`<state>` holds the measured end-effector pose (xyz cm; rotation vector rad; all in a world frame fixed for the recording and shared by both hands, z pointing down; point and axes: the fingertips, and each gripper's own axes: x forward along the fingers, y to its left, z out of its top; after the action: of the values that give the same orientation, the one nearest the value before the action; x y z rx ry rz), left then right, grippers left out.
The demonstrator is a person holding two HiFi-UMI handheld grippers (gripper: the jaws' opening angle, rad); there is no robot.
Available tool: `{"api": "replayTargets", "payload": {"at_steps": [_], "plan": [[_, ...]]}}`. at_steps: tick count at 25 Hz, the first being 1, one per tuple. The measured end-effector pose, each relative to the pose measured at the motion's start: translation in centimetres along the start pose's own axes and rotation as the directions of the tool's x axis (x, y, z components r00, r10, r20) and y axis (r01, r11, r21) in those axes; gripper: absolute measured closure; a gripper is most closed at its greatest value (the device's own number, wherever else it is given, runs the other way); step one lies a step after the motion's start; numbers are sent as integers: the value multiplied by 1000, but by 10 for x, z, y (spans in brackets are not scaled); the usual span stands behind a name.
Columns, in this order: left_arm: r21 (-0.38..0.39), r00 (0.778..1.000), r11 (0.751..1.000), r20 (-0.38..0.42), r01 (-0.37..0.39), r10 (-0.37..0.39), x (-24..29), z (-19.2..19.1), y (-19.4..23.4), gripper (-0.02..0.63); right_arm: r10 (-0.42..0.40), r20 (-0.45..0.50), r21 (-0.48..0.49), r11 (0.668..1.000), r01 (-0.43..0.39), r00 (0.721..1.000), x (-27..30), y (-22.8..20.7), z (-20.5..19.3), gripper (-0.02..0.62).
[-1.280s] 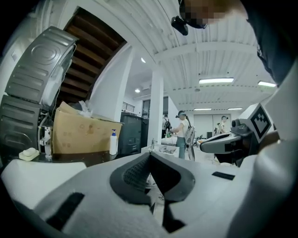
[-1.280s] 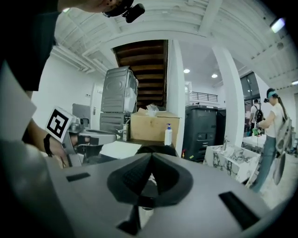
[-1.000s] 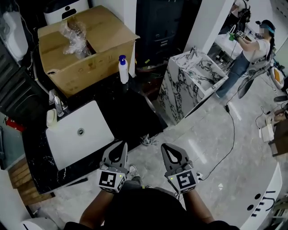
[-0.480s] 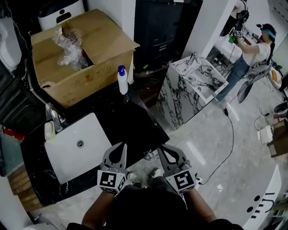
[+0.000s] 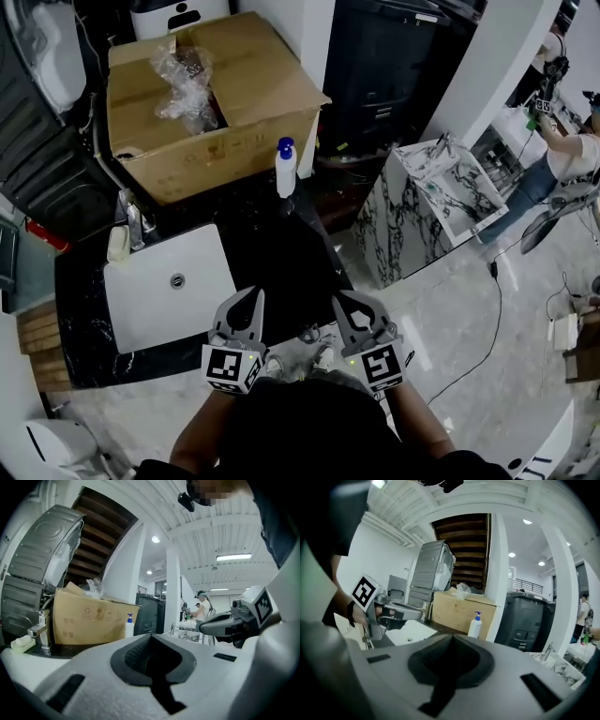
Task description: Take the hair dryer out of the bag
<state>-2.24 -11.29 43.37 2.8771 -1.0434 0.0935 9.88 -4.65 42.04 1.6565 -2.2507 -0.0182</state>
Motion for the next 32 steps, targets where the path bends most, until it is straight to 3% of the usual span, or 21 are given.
{"api": "replayTargets", "payload": {"at_steps": [3,6,8,11,14,16,21,24,26,30,32], "plan": [[-14,999,999,-20,-47,47,-6,-10,4,586,112,-54,-55,992,-115,992,13,14,-19,581],[-21,997,997,-37,-74,73,-13,-17,5,586,244,-149,-164,950,-267,958,29,36,-46,557],[-26,994,995,-51,-97,96,-21,-22,7,586,340,-199,-201,904,-378,919,39,57,-54,462],[-32,989,991,-71,-133,131,-34,-30,11,586,463,-271,-231,820,-524,844,48,91,-68,370],[-28,985,987,-78,-160,157,-43,-32,13,586,504,-368,-267,748,-608,782,55,112,-89,319],[-29,981,984,-82,-176,173,-50,-34,14,586,492,-420,-293,722,-627,763,58,114,-102,301],[-47,976,980,-113,-193,187,-62,-48,8,586,483,-428,-198,774,-601,764,63,101,-111,296],[-60,976,981,-128,-182,174,-61,-58,-3,586,478,-405,-169,799,-577,780,71,101,-111,299],[-57,978,984,-130,-171,163,-59,-60,-11,586,487,-392,-150,803,-576,781,72,102,-111,368],[-51,980,987,-138,-155,146,-55,-67,-25,586,515,-357,-92,811,-578,779,72,98,-105,422],[-53,979,987,-142,-154,145,-54,-70,-31,586,501,-335,-76,830,-553,798,75,88,-98,535]]}}
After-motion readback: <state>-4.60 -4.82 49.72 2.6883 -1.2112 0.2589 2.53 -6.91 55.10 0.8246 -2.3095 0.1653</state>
